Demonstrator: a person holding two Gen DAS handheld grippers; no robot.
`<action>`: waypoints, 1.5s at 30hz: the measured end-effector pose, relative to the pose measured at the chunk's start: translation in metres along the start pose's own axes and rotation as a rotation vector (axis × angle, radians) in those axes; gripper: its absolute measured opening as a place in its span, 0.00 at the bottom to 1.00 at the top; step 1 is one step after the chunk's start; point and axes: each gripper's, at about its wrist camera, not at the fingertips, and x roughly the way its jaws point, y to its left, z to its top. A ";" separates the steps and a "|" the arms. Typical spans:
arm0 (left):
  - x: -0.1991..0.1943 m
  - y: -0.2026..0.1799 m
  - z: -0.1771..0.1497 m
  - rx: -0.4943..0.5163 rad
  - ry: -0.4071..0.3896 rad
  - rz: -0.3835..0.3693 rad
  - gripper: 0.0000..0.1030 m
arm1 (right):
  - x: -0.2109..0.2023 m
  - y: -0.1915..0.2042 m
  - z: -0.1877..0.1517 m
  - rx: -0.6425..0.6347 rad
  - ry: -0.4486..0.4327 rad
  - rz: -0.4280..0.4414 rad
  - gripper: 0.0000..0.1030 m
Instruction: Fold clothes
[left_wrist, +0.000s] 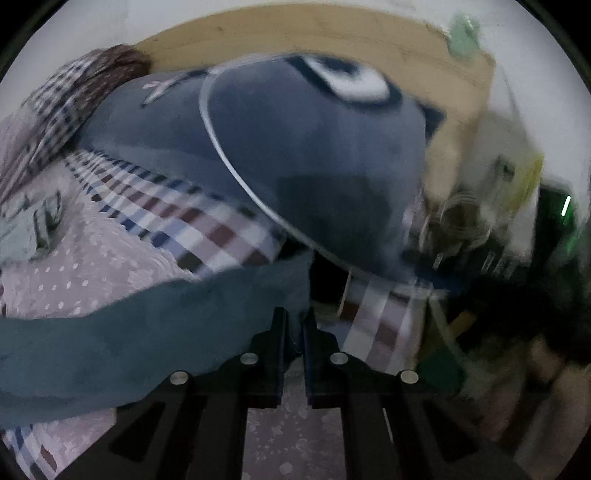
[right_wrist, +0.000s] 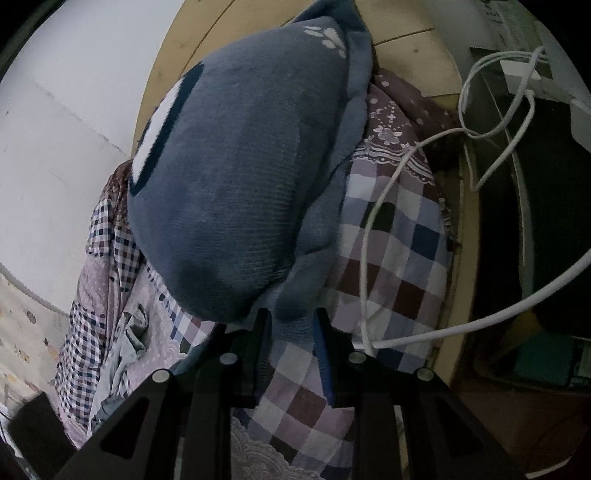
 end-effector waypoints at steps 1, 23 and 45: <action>-0.010 0.005 0.005 -0.029 -0.020 -0.017 0.07 | 0.000 0.004 -0.001 -0.012 0.000 0.001 0.25; -0.263 0.135 0.045 -0.489 -0.462 -0.272 0.07 | -0.043 0.153 -0.073 -0.694 -0.045 0.420 0.68; -0.493 0.283 0.106 -0.571 -0.841 0.056 0.06 | 0.042 0.311 -0.231 -0.915 0.283 0.576 0.71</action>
